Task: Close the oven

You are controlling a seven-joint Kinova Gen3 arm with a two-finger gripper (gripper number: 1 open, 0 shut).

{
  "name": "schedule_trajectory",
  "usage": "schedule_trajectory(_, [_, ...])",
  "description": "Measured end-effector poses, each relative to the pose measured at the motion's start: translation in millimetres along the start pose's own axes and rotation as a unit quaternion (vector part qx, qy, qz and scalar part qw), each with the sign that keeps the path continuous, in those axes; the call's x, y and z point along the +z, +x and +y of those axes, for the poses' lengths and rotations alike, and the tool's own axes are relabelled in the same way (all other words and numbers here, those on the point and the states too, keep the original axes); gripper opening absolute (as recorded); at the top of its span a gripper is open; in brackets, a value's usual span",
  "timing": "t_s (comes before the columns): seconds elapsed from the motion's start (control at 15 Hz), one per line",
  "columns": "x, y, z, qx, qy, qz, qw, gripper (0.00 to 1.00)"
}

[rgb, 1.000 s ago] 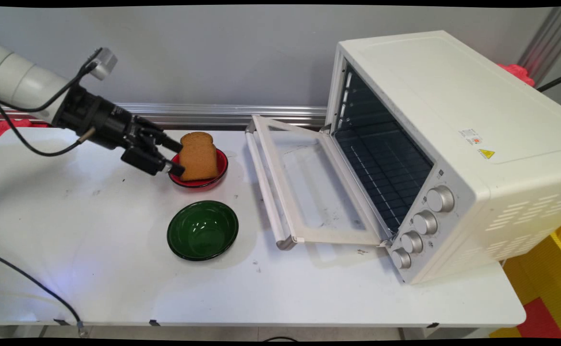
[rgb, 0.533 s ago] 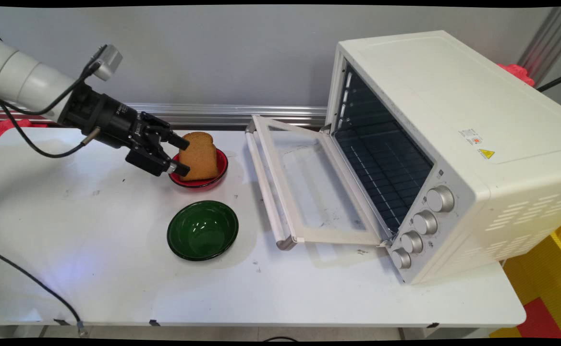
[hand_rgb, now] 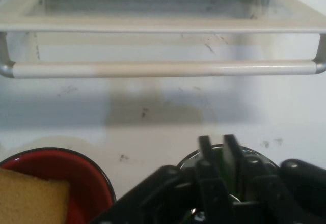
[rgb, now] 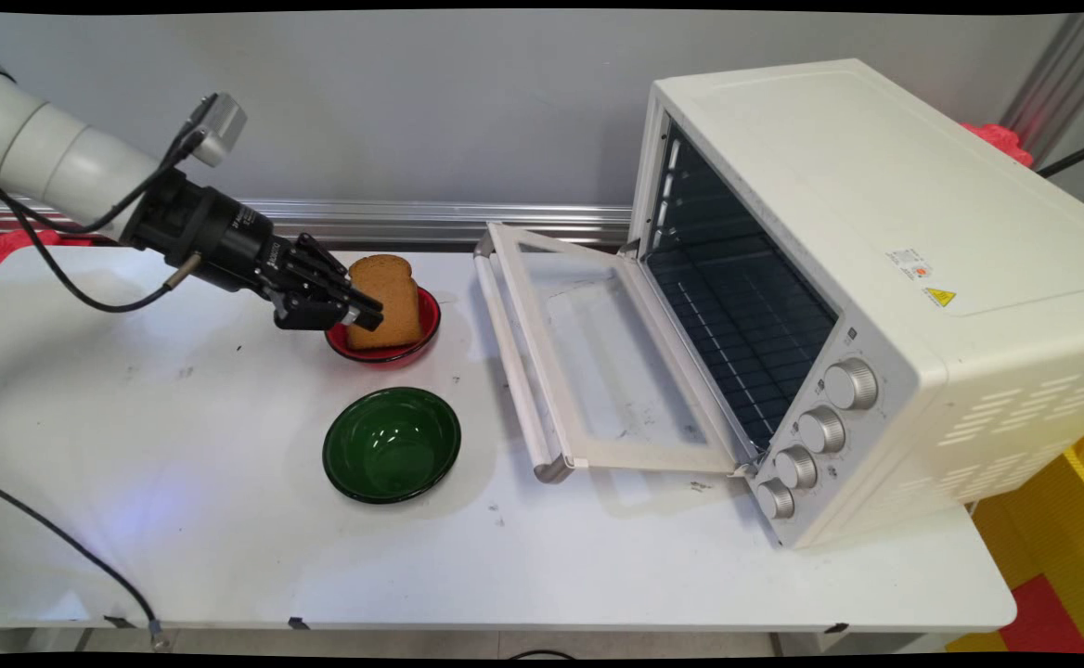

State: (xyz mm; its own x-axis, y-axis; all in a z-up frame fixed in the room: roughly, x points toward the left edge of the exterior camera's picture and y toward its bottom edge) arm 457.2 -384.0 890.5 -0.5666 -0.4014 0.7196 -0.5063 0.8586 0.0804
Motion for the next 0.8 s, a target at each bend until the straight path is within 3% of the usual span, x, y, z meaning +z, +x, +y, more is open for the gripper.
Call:
schedule_trajectory(0.4, [14,-1,-3,-0.004,-0.001,-0.006,1.0,0.0])
schedule_trajectory(0.8, [62,0,-10,-0.008,0.003,-0.006,0.9999,0.0])
